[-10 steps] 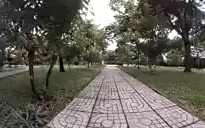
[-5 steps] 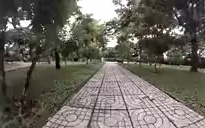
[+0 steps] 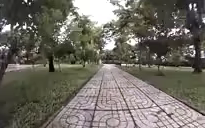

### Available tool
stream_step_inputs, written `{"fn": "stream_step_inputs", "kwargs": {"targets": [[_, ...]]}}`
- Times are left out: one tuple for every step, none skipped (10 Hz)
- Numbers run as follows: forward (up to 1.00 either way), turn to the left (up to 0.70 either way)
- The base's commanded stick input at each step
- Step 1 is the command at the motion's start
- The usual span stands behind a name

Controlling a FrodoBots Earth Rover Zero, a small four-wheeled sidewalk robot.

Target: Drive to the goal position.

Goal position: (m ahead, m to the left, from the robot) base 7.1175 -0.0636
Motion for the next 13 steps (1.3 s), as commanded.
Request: {"fn": "stream_step_inputs", "kwargs": {"targets": [[1.0, 0.0], [1.0, 0.0], [1.0, 0.0], [1.0, 0.0], [1.0, -0.1], [1.0, -0.27], [1.0, -0.27], [1.0, -0.19], [1.0, -0.07], [1.0, 0.0], [1.0, 0.0], [1.0, 0.0], [1.0, 0.0]]}}
